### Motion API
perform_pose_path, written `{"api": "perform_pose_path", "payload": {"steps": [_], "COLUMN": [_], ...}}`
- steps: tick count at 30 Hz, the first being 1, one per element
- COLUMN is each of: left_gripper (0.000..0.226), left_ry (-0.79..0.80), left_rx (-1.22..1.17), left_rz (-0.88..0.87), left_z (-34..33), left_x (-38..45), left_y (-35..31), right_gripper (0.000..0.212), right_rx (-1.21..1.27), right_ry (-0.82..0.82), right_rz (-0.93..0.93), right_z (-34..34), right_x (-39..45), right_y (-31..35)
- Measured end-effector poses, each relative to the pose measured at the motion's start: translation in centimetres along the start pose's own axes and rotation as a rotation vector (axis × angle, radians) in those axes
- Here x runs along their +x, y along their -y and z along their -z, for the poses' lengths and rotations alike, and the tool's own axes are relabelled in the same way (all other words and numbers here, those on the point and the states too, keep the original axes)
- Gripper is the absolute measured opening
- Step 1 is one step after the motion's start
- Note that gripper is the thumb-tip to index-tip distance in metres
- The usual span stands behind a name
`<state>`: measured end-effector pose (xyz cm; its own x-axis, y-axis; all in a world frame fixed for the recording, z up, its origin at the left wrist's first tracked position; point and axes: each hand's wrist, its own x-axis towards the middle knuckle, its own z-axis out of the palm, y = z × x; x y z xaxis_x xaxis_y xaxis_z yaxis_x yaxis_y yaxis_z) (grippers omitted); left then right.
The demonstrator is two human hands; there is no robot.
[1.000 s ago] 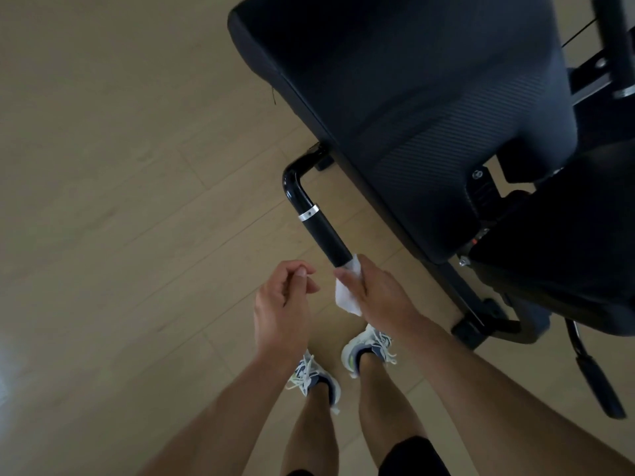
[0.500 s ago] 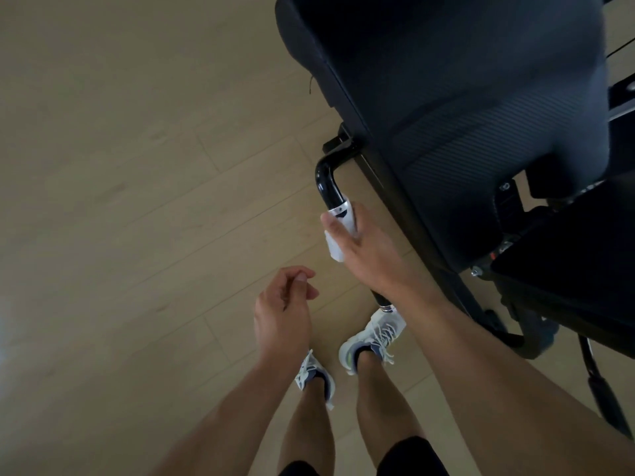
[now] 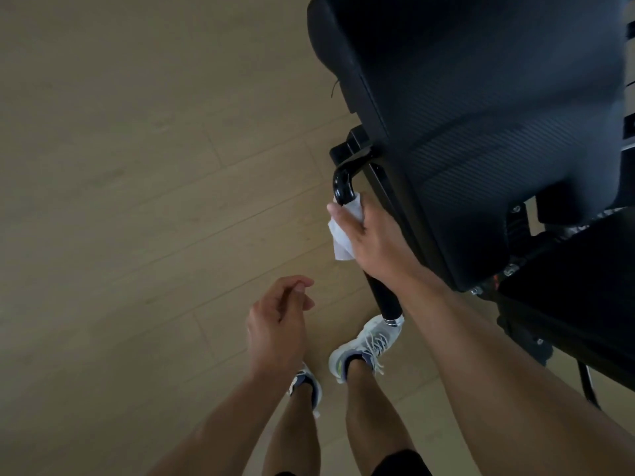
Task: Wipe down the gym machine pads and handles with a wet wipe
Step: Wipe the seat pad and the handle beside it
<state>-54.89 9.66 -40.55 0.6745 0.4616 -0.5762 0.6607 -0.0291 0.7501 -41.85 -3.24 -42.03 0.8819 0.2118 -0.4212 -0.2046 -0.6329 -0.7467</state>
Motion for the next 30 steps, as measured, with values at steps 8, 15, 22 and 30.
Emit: {"api": "perform_pose_path", "payload": {"steps": [8, 15, 22, 30], "left_gripper": [0.028, 0.027, 0.029, 0.027], "left_ry": [0.017, 0.026, 0.02, 0.03], "left_rx": [-0.006, 0.012, 0.037, 0.065], "left_rz": [-0.006, -0.008, 0.021, 0.016], "left_z": [-0.5, -1.4, -1.8, -3.0], "left_x": [-0.6, -0.1, -0.5, -0.5], "left_y": [-1.1, -0.9, -0.4, -1.7], "right_gripper": [0.033, 0.04, 0.032, 0.024], "right_rx": [0.05, 0.074, 0.18, 0.167], "right_ry": [0.09, 0.209, 0.166, 0.195], "right_rz": [-0.261, -0.108, -0.296, -0.258], "right_z": [-0.3, 0.8, -0.3, 0.3], "right_x": [-6.8, -0.4, -3.9, -1.5], "right_y": [-5.8, -0.7, -4.5, -2.1]}}
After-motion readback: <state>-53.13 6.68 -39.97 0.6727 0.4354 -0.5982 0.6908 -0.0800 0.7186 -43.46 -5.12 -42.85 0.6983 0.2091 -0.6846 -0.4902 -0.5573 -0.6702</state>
